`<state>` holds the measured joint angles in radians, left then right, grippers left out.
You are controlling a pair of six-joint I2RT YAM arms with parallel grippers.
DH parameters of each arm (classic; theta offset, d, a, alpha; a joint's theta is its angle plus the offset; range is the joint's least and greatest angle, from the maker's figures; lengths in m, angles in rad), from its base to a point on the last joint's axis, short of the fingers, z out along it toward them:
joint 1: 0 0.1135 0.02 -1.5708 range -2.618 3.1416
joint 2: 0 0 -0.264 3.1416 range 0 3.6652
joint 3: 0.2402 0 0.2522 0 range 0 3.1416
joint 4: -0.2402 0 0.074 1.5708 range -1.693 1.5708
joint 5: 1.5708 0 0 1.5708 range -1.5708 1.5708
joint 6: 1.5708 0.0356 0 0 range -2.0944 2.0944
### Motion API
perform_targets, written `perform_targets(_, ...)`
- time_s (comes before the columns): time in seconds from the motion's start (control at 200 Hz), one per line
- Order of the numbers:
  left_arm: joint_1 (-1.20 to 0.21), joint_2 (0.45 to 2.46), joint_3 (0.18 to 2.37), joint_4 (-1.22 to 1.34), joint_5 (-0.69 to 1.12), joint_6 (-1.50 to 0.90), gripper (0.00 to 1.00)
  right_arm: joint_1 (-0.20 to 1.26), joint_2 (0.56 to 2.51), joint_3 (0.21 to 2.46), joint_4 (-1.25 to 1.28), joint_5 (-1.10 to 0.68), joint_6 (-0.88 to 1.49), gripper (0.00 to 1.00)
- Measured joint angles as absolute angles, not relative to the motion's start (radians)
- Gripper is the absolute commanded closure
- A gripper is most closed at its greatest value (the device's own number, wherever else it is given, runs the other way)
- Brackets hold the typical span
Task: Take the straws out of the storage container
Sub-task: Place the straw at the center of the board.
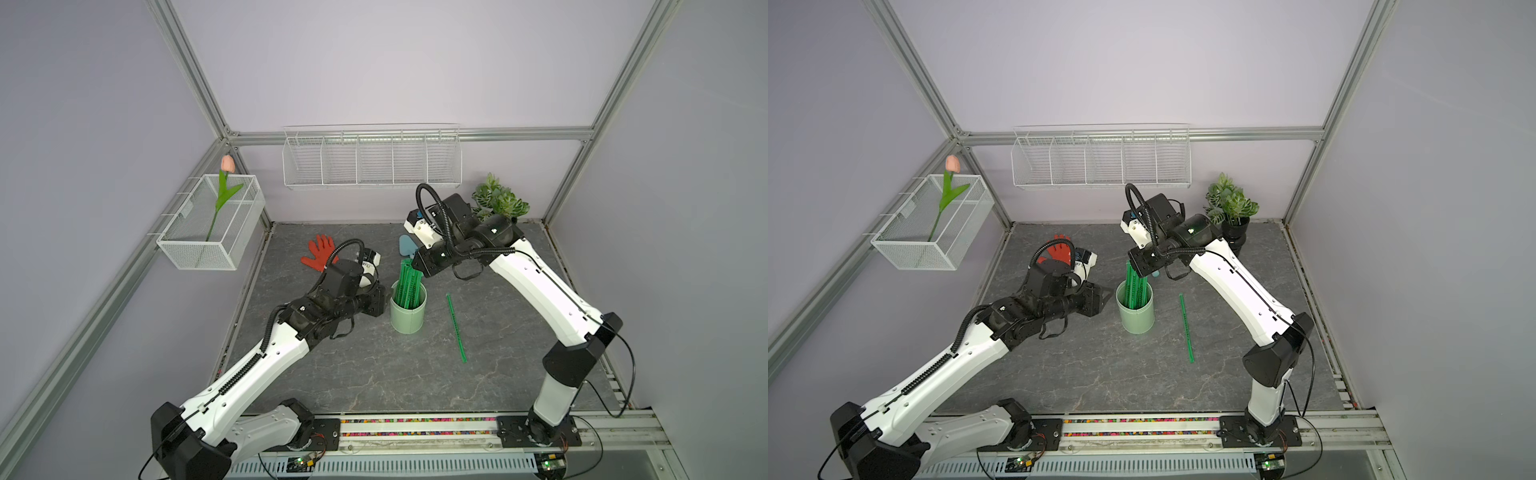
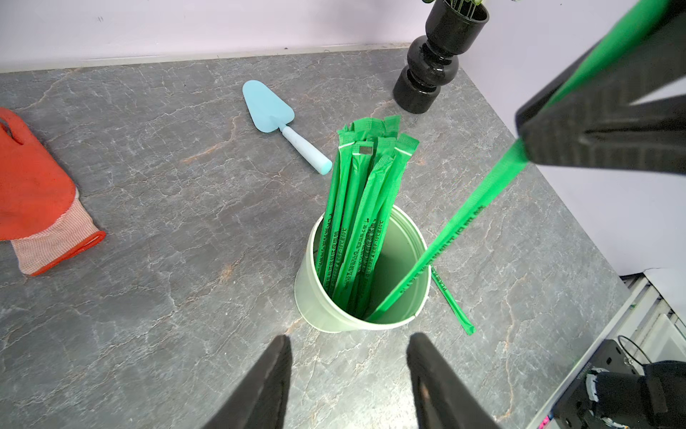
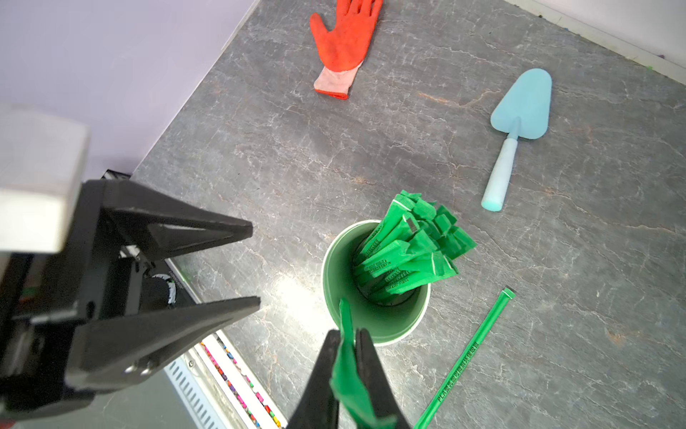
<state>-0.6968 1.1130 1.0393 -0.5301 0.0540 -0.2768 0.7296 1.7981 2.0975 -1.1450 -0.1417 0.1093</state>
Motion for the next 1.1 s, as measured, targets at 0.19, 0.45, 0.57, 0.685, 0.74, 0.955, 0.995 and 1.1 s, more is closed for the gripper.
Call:
perform_targets(0.19,-0.697,1.113,1.039,-0.530,0.054,-0.276,0.46,0.709,1.763,2.062,-1.156,-0.178,0.039,0.88)
perform_targets(0.45,-0.697,1.113,1.039,-0.530,0.054,-0.276,0.46,0.667,1.706,2.008,-1.153,-0.193,0.013,0.88)
perform_targets(0.57,-0.697,1.113,1.039,-0.530,0.054,-0.277,0.46,0.653,1.678,1.999,-1.151,-0.197,0.008,0.88)
perform_targets(0.685,-0.697,1.113,1.039,-0.530,0.054,-0.276,0.46,0.635,1.649,1.993,-1.140,-0.195,0.010,0.89)
perform_targets(0.74,-0.697,1.113,1.039,-0.530,0.054,-0.277,0.46,0.625,1.633,1.988,-1.132,-0.194,0.018,0.89)
perform_targets(0.955,-0.697,1.113,1.039,-0.530,0.054,-0.277,0.46,0.564,1.592,2.019,-1.141,-0.203,0.083,0.88)
perform_targets(0.995,-0.697,1.113,1.039,-0.530,0.054,-0.276,0.46,0.548,1.592,2.038,-1.149,-0.210,0.099,0.88)
perform_targets(1.1,-0.697,1.113,1.039,-0.530,0.055,-0.276,0.46,0.508,1.592,2.093,-1.193,-0.227,0.139,0.88)
